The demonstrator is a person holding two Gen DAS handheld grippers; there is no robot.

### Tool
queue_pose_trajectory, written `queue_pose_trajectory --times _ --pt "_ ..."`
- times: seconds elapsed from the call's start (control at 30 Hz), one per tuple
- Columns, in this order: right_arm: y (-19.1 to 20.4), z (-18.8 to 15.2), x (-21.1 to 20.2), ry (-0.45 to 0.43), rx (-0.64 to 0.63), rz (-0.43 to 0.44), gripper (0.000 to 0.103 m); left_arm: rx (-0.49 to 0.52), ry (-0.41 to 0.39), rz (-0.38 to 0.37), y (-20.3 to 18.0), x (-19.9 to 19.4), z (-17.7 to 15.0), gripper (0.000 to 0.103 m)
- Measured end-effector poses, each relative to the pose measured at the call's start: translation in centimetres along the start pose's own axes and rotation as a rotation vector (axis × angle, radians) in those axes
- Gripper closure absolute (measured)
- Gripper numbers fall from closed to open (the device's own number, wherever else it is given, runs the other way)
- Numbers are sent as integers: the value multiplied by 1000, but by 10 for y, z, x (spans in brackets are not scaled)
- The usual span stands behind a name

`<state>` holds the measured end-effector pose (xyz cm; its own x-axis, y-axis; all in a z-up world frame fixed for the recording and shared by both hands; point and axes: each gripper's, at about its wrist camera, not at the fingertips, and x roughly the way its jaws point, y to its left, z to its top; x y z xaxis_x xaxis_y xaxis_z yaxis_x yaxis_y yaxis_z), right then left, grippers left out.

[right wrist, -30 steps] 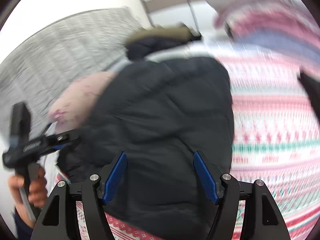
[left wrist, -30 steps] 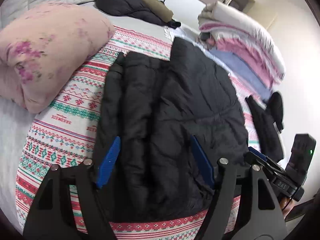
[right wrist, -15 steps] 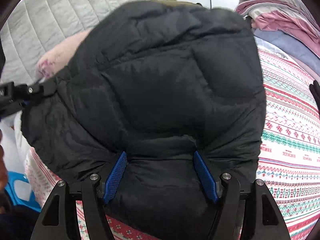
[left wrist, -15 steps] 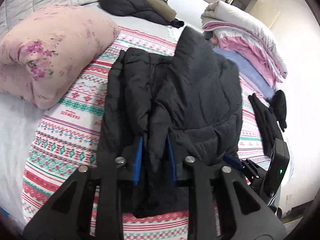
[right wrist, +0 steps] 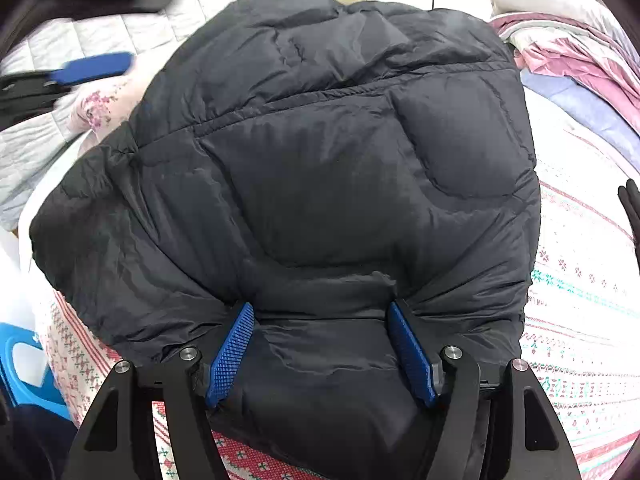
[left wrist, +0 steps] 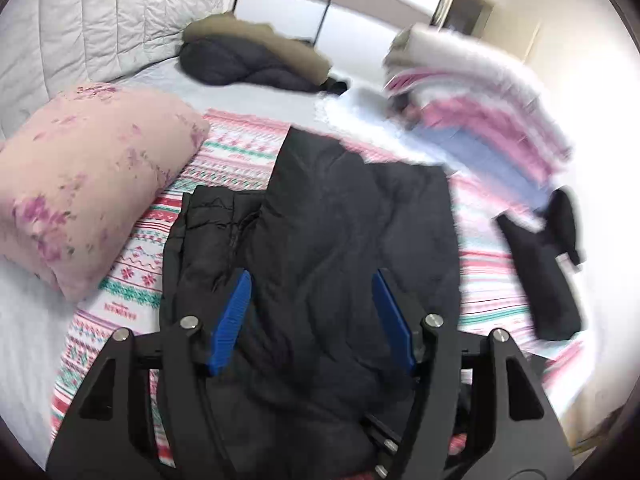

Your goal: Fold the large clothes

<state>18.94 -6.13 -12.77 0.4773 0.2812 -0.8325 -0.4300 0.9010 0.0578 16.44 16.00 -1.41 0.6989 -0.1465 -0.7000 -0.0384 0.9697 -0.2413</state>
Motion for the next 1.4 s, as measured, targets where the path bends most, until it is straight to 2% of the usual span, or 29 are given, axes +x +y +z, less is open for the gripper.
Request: queue_pose_trajectory --times 0.07,0.1,0.17,0.23,0.3,0.37,0.43,0.5,0.57,0.67,0.8,0.93,1.0,1.03,1.07,1.17,1.27,1.4 --pt "-8 -18 -21 -16 -2 3 32 -10 64 103 4 33 1 39" --pt "-9 -18 -26 -23 -6 2 32 -26 94 121 9 44 -3 39" --pt "-14 -14 -38 -48 -8 3 32 -81 134 98 24 62 -7 38" --pt "-23 -5 -51 -109 1 -21 32 -99 150 93 33 68 -9 38" --pt "-39 16 -61 -170 35 -52 32 -113 158 83 41 71 -12 37" --pt "-63 41 -56 -191 99 -25 32 -132 172 66 47 75 -15 37" --pt "-82 57 -40 -163 152 9 32 -140 179 56 51 78 -17 37" --pt "-92 69 -16 -122 147 25 31 -135 180 62 53 78 -20 37" --pt "-90 70 4 -56 123 28 29 -120 186 74 54 82 -23 37" --pt "-84 73 20 -23 109 0 28 -112 193 86 53 86 -23 37" --pt "-83 72 22 -28 110 2 28 -103 185 91 48 85 -19 37" --pt "-91 71 -1 -67 126 39 28 -104 165 92 51 59 -21 37" --pt "-105 72 -16 -87 183 72 27 -96 134 99 55 38 -26 30" --pt "-115 70 -22 -96 219 87 22 -93 119 112 59 29 -28 22" --pt "-128 67 -28 -103 280 107 17 -94 104 124 64 22 -31 19" --pt "-160 54 -24 -63 411 161 17 -108 143 132 78 21 -40 19" --pt "-186 37 -10 30 537 198 17 -148 191 78 92 24 -52 18" --pt "-198 18 -12 59 631 290 17 -219 215 17 99 24 -57 18"
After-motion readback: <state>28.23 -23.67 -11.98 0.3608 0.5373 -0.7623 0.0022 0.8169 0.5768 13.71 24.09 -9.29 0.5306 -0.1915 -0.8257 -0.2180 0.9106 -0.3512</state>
